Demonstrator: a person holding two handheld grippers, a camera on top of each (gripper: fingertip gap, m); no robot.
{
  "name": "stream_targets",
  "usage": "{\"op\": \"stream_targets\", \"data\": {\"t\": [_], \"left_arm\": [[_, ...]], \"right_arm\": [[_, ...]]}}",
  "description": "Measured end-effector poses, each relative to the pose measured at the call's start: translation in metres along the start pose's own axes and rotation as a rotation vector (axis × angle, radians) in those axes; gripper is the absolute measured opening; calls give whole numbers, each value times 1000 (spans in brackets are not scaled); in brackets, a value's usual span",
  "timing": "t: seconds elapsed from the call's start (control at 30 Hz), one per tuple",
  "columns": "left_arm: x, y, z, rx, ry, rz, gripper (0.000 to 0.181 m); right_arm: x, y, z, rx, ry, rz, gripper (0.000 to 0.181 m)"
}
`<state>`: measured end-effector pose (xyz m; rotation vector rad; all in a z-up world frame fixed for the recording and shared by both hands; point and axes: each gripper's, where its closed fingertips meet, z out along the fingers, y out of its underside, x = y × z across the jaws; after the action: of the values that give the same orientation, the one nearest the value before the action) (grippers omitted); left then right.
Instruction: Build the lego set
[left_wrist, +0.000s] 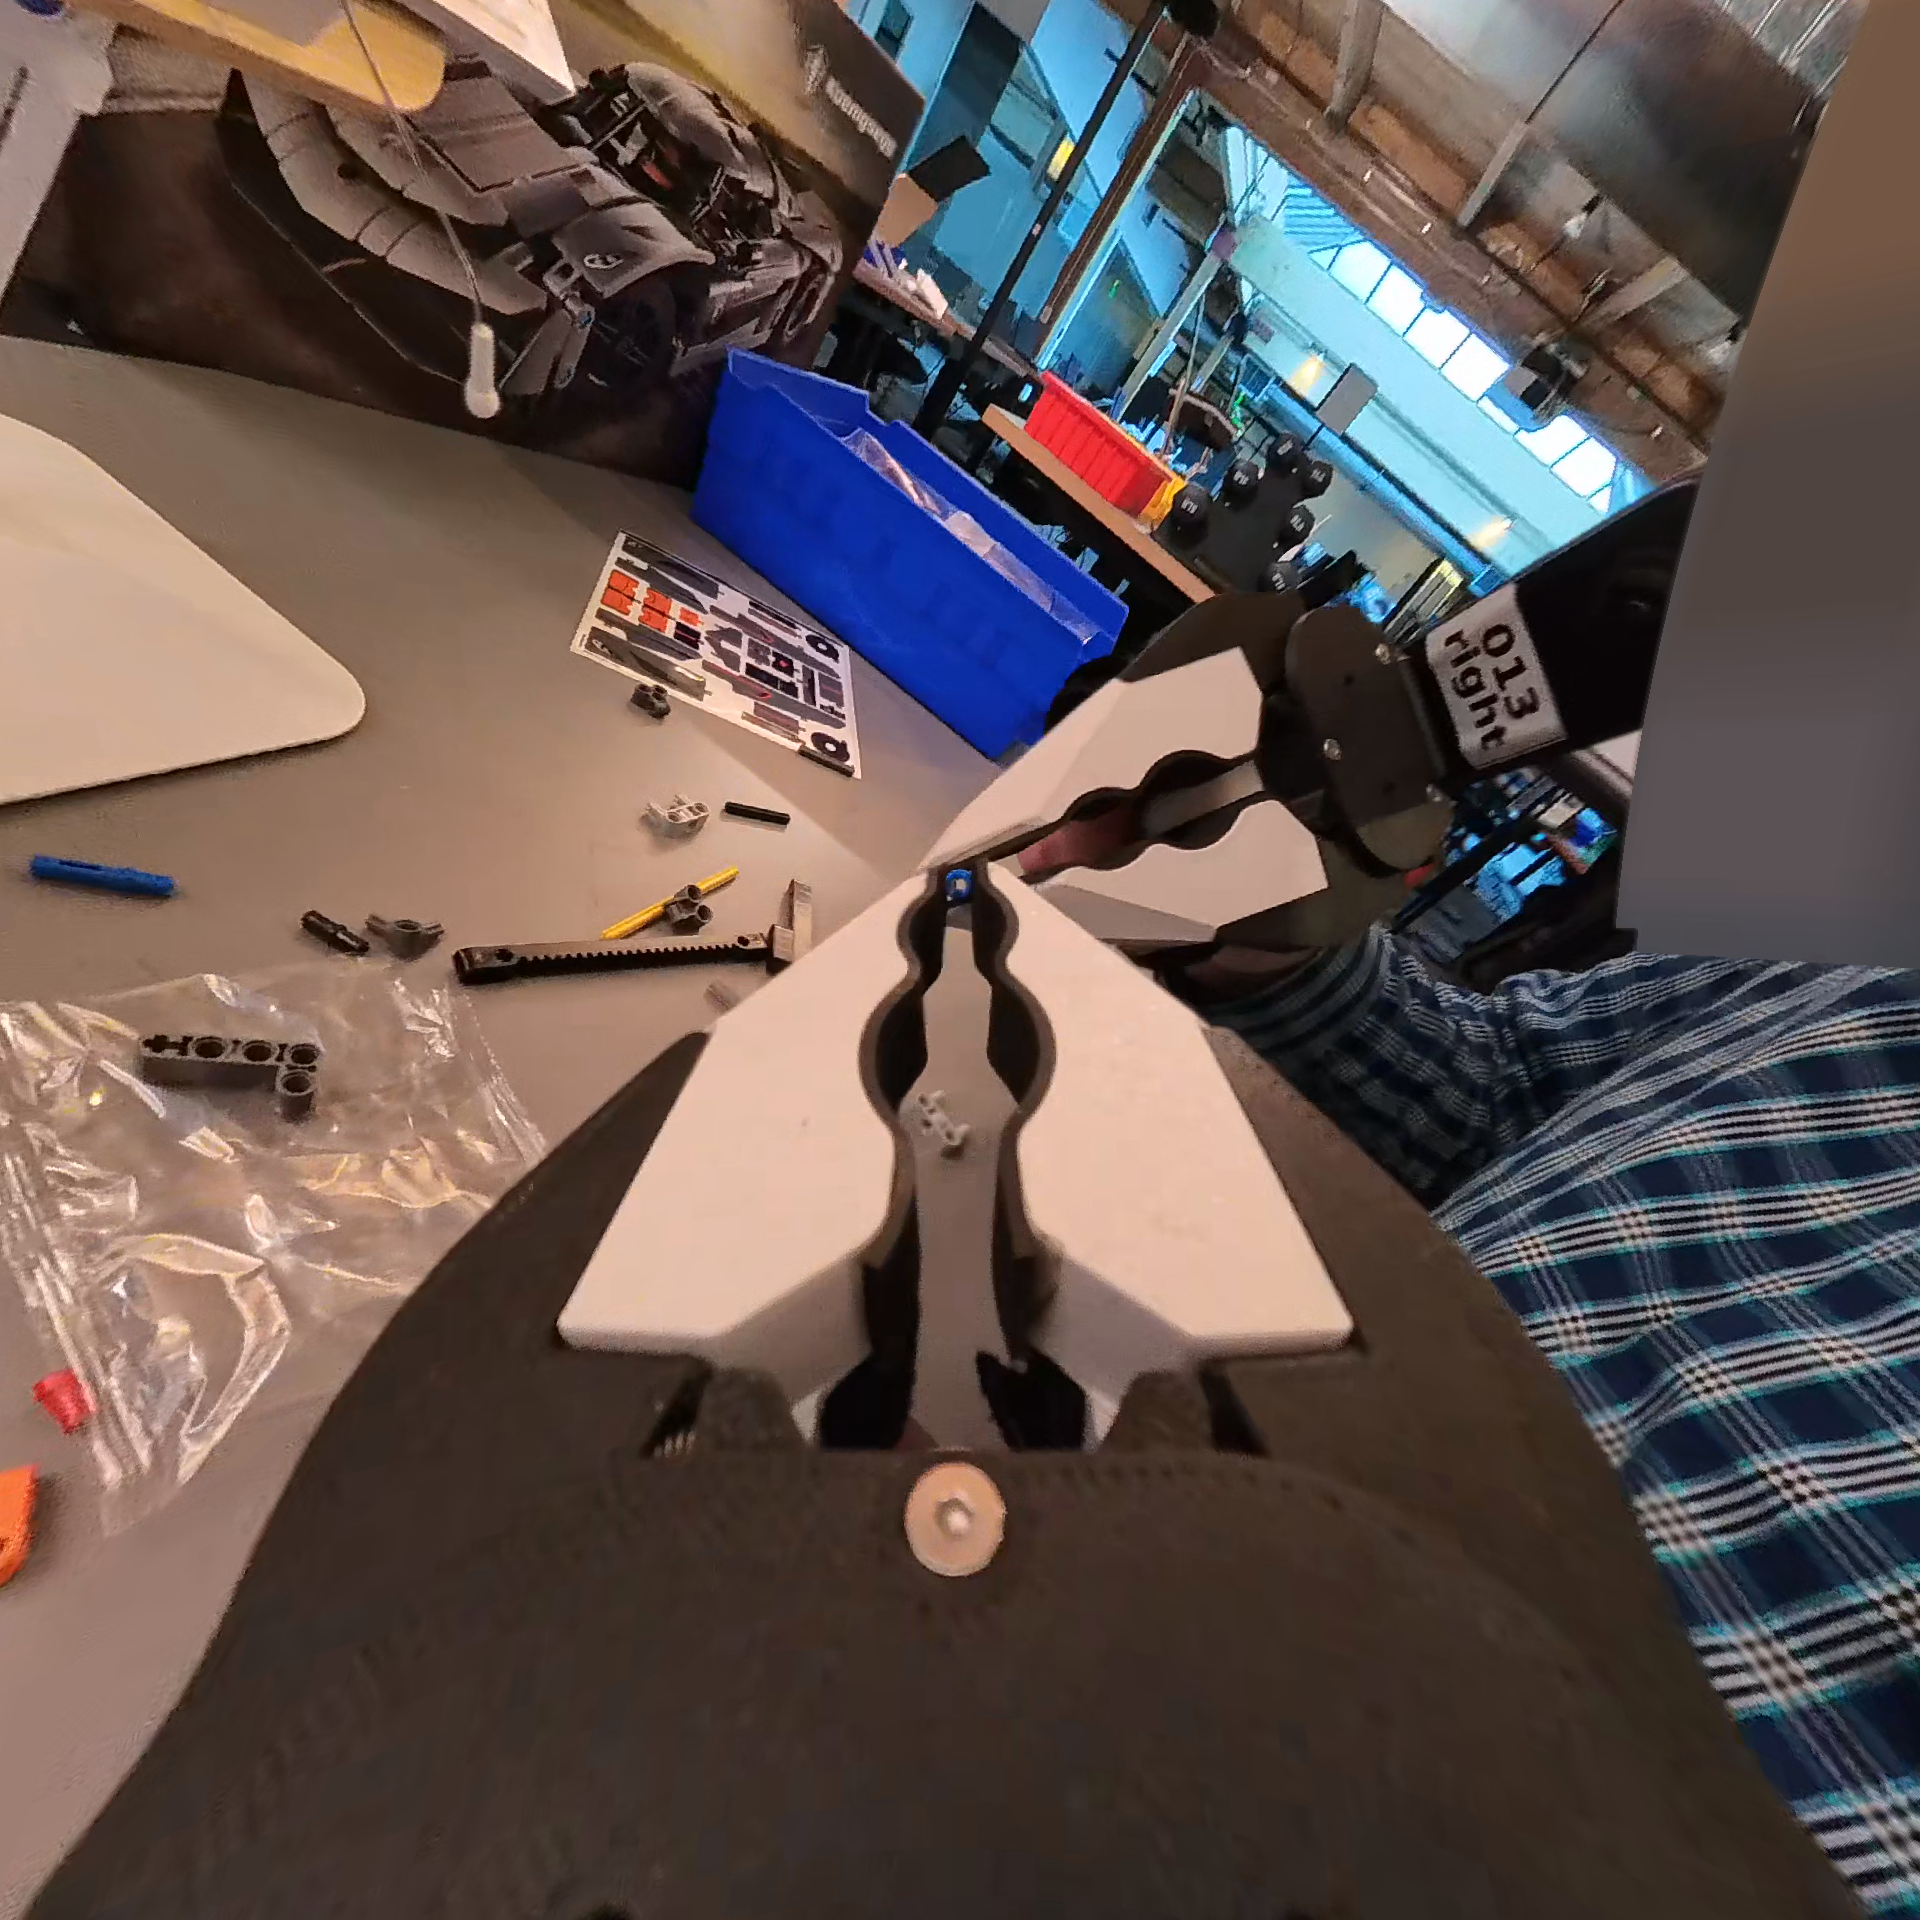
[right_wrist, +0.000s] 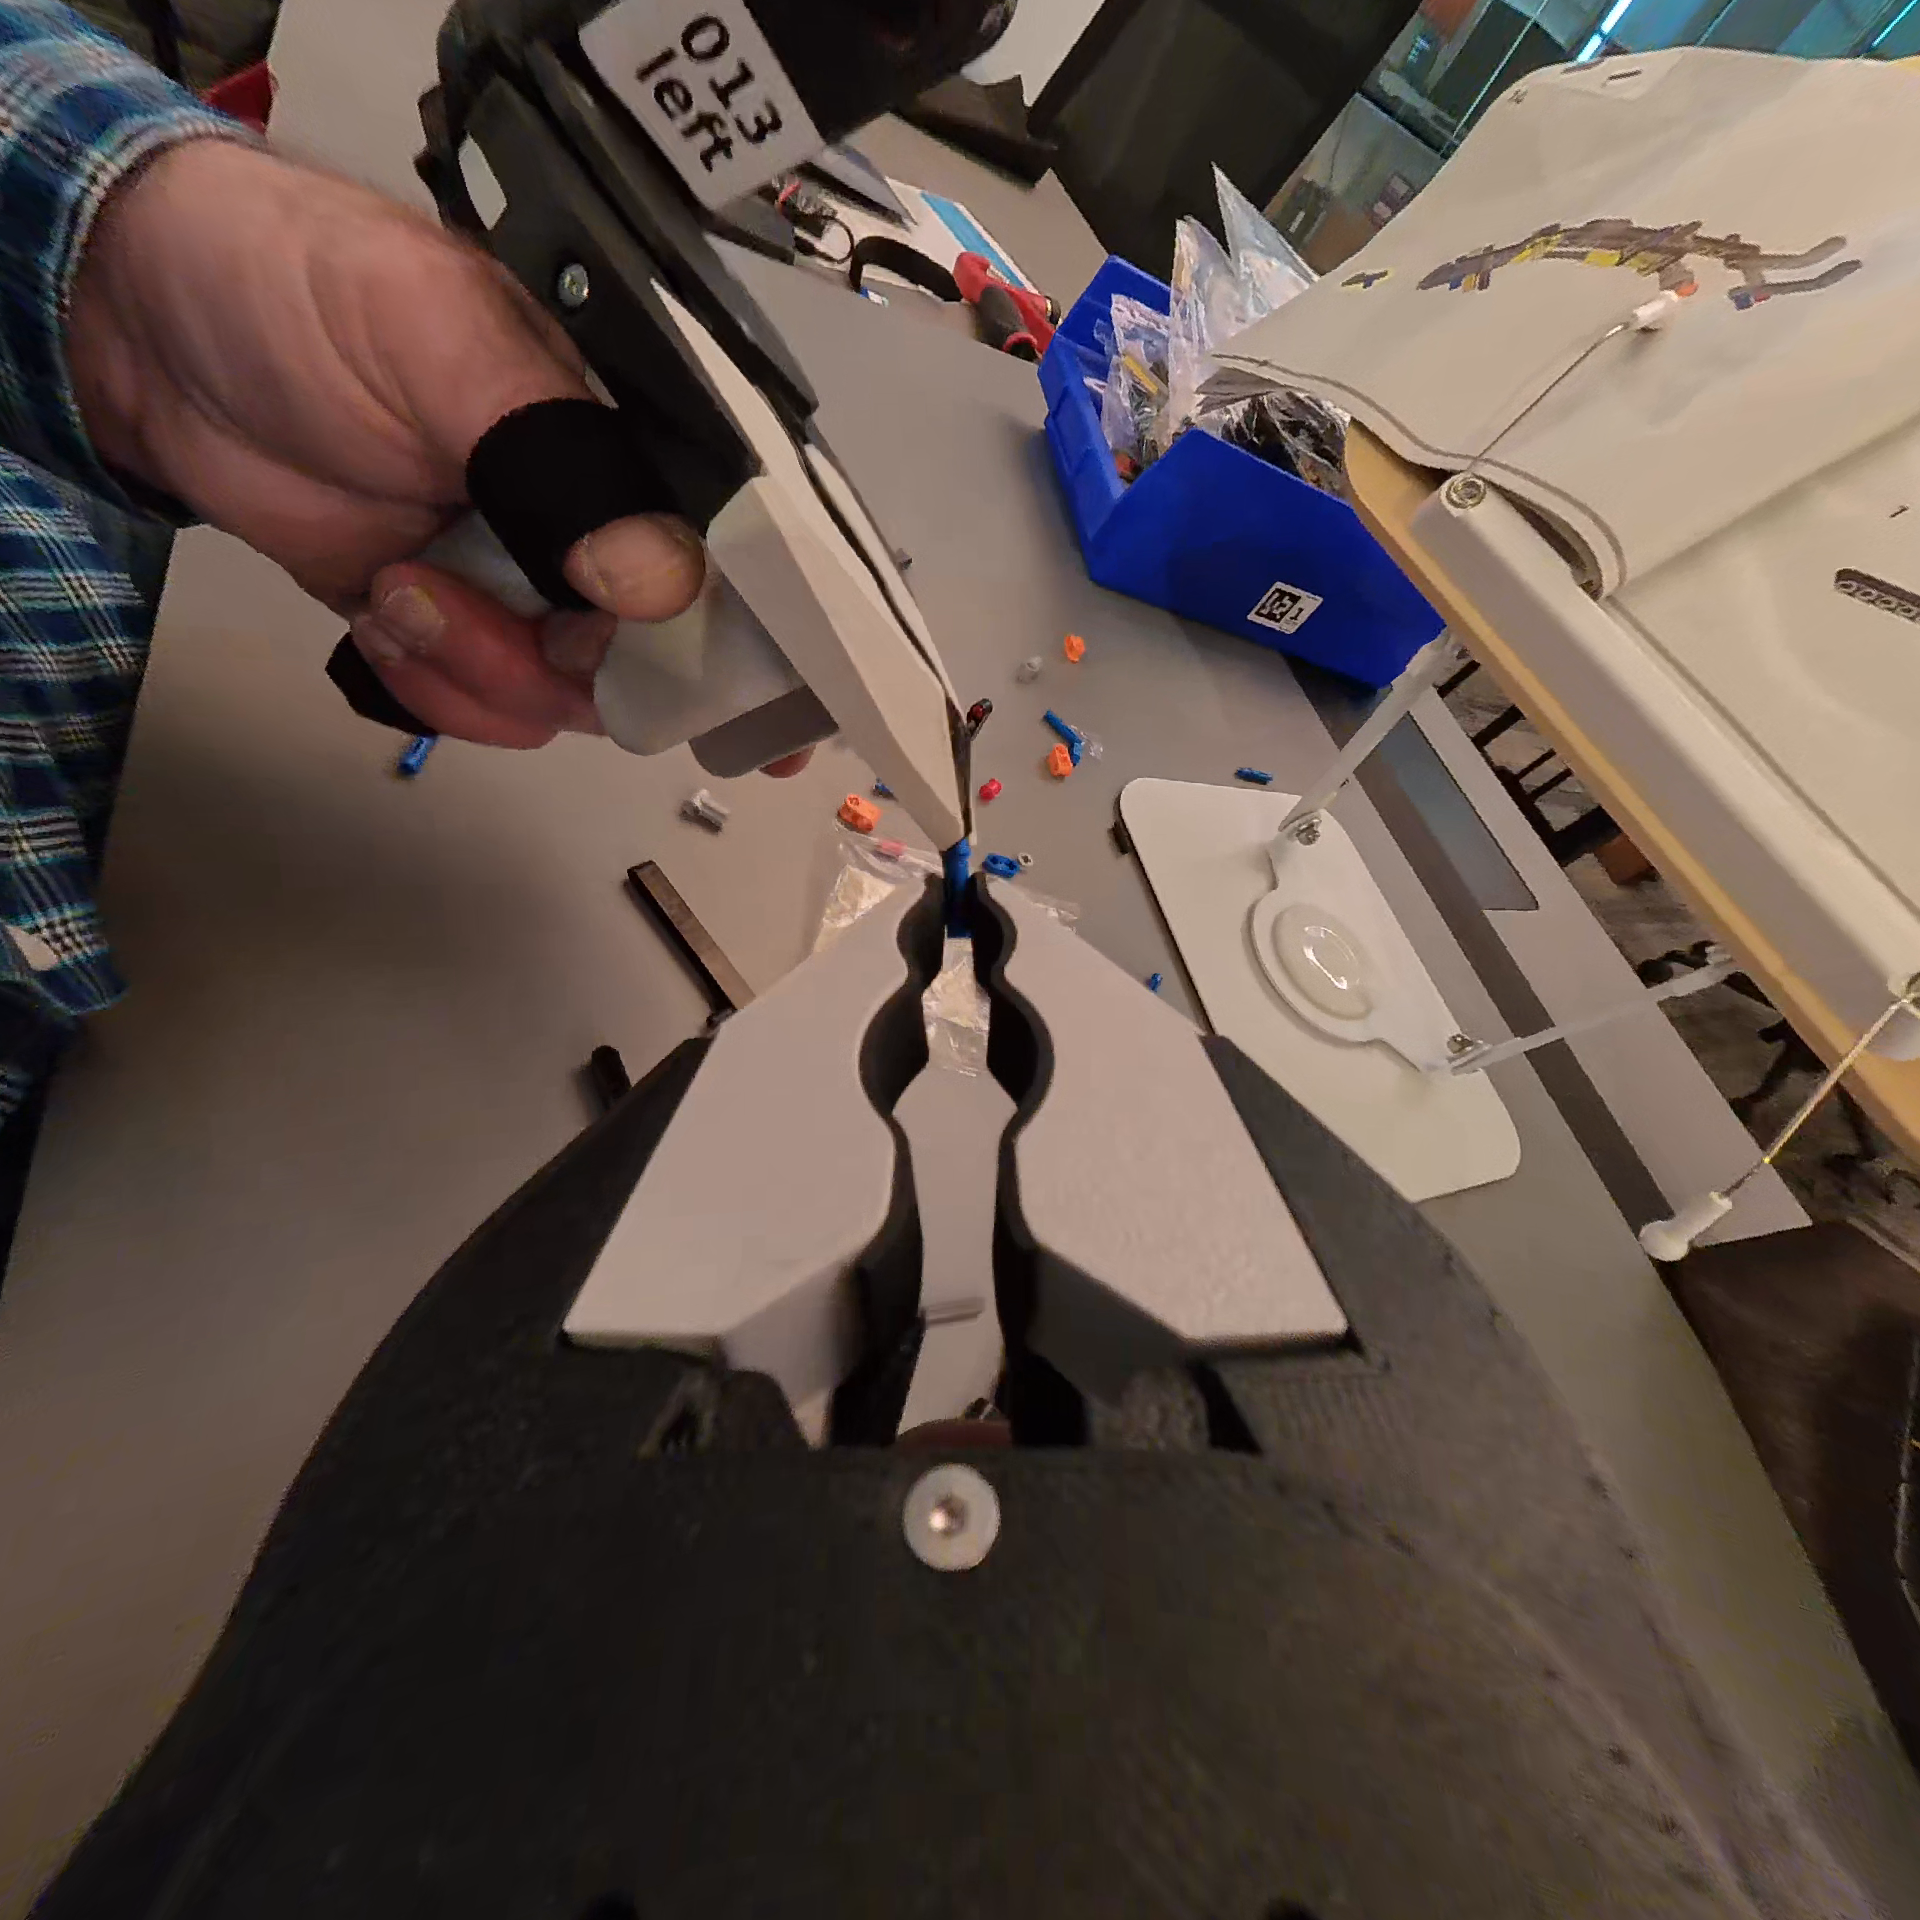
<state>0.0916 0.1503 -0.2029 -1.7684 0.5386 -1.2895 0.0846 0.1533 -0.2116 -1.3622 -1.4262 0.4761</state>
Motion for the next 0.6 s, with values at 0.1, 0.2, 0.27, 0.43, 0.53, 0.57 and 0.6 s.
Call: {"op": "stream_targets", "data": {"t": [0.1,0.2,0.27,0.43,0.53,0.57,0.6], "left_arm": [[3,-3,-2,30,38,-55,3],[7,-6,-4,65,93,-120,2],[9,-9,-6,89,132,-159,2],[13,-10,-7,116,211,-242,2],[13,-8,-6,107,219,-260,2],[11,-4,-6,85,196,-236,3],[8,-2,-8,65,163,-197,6]], "right_arm": [[0,-5,-2,42,2,25,2],[1,-12,-6,106,-8,57,3],[2,-14,-10,142,-19,77,4],[-1,-18,-13,176,-53,78,2],[-3,-14,-13,156,-83,108,2],[-3,-11,-12,139,-85,117,2],[-3,-6,-12,116,-80,123,2]]}}
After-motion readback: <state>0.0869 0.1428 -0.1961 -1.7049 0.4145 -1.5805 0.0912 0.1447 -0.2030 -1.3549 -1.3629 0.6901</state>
